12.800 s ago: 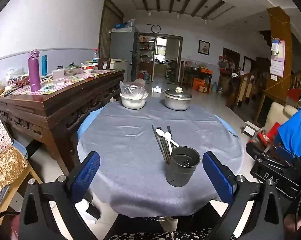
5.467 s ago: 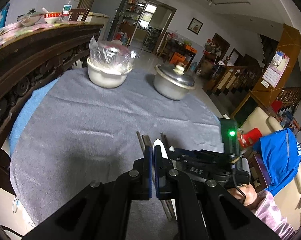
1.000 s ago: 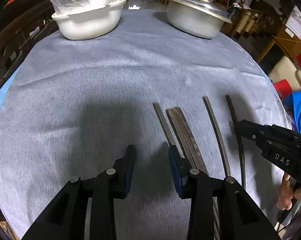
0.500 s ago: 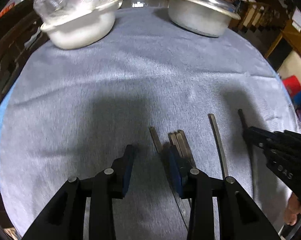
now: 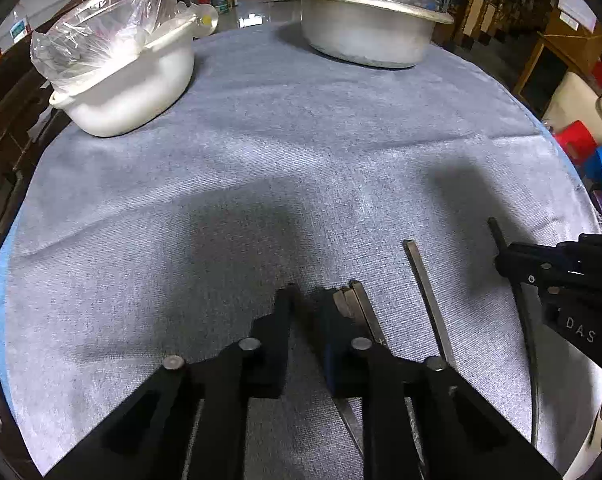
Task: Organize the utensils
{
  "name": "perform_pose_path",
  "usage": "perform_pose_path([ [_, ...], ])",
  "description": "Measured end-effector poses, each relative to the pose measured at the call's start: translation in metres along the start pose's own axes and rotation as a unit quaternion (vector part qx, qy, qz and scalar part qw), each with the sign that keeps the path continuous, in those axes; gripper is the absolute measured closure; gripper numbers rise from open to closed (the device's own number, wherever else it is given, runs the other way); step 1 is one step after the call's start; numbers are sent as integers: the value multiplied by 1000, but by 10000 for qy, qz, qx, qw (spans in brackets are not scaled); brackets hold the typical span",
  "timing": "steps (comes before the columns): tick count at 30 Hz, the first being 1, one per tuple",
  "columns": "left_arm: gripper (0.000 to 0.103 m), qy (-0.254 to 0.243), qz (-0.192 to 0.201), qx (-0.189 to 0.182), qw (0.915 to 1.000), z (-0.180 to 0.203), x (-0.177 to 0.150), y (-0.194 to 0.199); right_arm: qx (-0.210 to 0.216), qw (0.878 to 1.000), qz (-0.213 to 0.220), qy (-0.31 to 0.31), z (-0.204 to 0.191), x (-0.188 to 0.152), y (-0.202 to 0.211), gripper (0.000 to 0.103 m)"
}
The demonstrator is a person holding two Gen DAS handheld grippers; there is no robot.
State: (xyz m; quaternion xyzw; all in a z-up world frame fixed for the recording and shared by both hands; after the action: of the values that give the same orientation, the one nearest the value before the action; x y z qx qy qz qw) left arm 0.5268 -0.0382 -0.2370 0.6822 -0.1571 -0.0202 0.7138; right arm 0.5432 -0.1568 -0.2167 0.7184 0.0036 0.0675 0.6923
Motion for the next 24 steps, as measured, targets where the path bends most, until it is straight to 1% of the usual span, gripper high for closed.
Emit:
perform_pose_path([
  [2, 94, -22, 2, -35, 10000, 0, 0, 0, 14, 10000, 51, 53, 0, 0, 0, 94],
  [4, 97, -66, 19, -6, 10000, 2, 0, 1, 100, 9999, 106, 5, 3, -4, 1, 95],
  [7, 97, -97, 64, 31, 9999, 3, -3, 1, 413, 9988, 234, -82, 10, -12, 3, 96],
  [10, 98, 93, 68, -146, 9998, -2, -10, 3, 651, 9969, 420, -149, 14, -24, 9, 96],
  [13, 98, 277, 164, -261, 9991, -7, -21, 13, 826, 9935, 765, -134, 16, -36, 27, 96],
  [14, 98, 304, 296, -344, 9985, -7, -26, 21, 892, 9920, 879, -123, 17, -40, 32, 96],
  [19, 98, 334, 822, -433, 9951, -3, -45, 64, 1041, 9831, 1504, -61, 18, -59, 67, 96],
  [22, 98, 339, 1215, -514, 9907, -1, -60, 99, 1131, 9747, 1928, -38, 17, -75, 94, 96],
  [23, 98, 335, 1405, -476, 9884, 1, -68, 114, 1170, 9722, 2029, -35, 16, -80, 100, 96],
  [24, 98, 329, 1513, -455, 9869, 2, -70, 123, 1214, 9686, 2170, -25, 16, -87, 109, 96],
])
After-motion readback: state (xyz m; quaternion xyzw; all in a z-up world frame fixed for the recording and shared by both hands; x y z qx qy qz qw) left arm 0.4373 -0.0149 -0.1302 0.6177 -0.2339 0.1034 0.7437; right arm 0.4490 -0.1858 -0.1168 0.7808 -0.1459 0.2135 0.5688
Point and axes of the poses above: each gripper's, at about its wrist camera, not at the fingertips, and y roughly against the way its jaws point, z to its right, x to its top, the point moved 5 cm from there along -y, roughly the way its jaws point, and after that the axes turned 14 degrees about -z, right-handed, at the moved point
